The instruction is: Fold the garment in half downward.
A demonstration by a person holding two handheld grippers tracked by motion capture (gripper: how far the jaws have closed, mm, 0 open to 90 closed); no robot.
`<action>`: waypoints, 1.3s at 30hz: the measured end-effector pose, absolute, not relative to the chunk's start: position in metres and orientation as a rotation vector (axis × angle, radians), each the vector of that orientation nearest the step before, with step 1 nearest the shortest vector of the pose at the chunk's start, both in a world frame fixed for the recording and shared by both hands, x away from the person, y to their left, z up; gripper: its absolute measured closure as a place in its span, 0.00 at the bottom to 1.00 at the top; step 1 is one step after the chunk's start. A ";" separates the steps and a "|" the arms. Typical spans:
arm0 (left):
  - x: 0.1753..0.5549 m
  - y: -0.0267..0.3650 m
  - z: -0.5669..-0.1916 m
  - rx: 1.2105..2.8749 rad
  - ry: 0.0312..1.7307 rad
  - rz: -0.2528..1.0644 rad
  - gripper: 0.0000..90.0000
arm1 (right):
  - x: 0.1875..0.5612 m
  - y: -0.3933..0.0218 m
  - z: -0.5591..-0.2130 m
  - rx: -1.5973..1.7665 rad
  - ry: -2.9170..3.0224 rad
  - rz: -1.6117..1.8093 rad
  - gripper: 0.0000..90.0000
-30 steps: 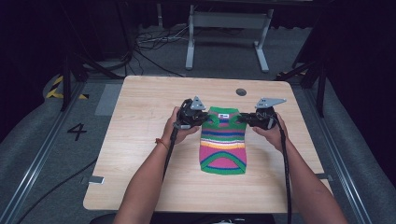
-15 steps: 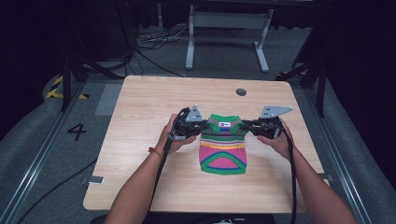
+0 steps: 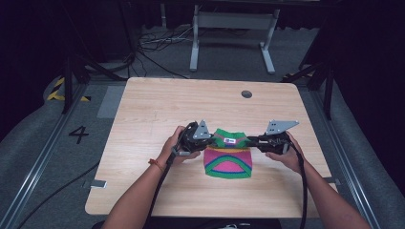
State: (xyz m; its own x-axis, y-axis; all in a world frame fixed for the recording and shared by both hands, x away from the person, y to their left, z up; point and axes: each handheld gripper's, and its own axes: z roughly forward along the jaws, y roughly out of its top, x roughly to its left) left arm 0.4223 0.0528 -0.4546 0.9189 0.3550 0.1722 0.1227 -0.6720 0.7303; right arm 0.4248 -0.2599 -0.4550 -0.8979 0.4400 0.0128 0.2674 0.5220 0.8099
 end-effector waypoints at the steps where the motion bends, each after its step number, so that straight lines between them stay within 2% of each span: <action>1: 0.419 0.052 -0.458 2.310 0.335 0.386 0.89 | 0.422 -0.259 -0.457 0.595 2.581 1.299 0.88; 14: 0.399 0.054 -0.469 2.378 0.328 0.352 0.84 | 0.396 -0.259 -0.471 0.552 2.666 1.282 0.84; 19: 0.389 0.054 -0.471 2.400 0.311 0.326 0.78 | 0.390 -0.258 -0.475 0.536 2.690 1.247 0.81; 23: 0.385 0.059 -0.470 2.398 0.371 0.314 0.66 | 0.385 -0.262 -0.472 0.549 2.667 1.235 0.78; 29: 0.389 0.071 -0.459 2.312 0.461 0.323 0.62 | 0.384 -0.273 -0.462 0.589 2.606 1.267 0.76; 39: 0.381 0.045 -0.475 2.418 0.363 0.236 0.54 | 0.376 -0.255 -0.470 0.582 2.647 1.236 0.68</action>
State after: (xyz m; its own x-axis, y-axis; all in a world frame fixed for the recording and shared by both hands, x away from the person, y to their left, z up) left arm 0.3805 0.0449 -0.4749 0.9449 0.3188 0.0740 0.1975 -0.7357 0.6479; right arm 0.3765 -0.2550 -0.4700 -0.9111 0.4119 0.0171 0.2776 0.5823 0.7641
